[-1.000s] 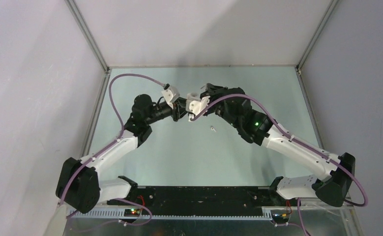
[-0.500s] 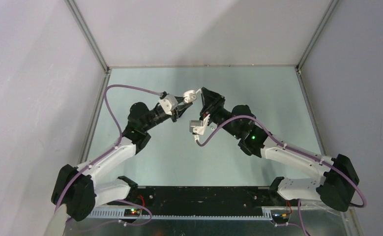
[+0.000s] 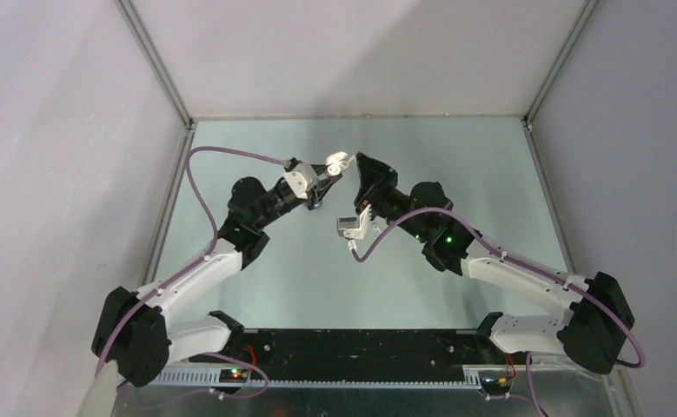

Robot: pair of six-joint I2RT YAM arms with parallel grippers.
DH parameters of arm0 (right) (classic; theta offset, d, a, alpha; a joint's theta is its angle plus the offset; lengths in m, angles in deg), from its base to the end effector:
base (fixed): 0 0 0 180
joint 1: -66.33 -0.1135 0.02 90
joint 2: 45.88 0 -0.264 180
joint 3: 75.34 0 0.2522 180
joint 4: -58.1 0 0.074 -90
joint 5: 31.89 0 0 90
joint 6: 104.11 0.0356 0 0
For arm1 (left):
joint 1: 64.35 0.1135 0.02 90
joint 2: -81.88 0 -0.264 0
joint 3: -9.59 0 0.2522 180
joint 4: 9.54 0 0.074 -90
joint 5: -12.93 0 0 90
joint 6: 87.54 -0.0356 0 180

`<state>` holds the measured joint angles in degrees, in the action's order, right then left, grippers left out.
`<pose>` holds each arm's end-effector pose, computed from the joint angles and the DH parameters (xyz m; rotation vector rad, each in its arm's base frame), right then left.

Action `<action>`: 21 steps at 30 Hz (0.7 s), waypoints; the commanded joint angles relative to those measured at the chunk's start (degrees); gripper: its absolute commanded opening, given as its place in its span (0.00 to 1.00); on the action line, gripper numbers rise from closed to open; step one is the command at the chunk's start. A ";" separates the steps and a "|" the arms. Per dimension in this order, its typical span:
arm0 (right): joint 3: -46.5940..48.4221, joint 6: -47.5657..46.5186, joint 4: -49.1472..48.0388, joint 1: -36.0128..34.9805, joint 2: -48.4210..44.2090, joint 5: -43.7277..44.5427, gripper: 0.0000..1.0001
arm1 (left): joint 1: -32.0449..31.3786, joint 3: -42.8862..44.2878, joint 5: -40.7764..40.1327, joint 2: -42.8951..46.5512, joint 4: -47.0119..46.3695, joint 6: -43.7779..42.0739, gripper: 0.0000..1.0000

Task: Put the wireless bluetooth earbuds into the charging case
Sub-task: Place the earbud in the charging case.

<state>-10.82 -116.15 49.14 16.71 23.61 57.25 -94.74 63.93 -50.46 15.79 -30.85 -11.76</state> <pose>0.1862 0.2198 0.3465 -1.5004 0.3660 -0.7209 0.2199 -0.1474 0.3211 0.8883 1.1399 -0.5573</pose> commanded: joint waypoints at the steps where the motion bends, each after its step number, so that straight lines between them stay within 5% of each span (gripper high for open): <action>1: 2.03 -2.83 1.23 -0.11 -0.12 0.85 0.00 | -0.87 2.30 -1.47 0.84 -1.93 -0.36 0.00; 21: 4.92 -7.10 8.72 -1.12 2.04 4.51 0.00 | -1.20 3.70 -0.78 1.23 -0.01 4.98 0.00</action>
<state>-8.46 -121.37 56.00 16.03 25.38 60.33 -95.37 64.12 -50.96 15.79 -28.80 -8.89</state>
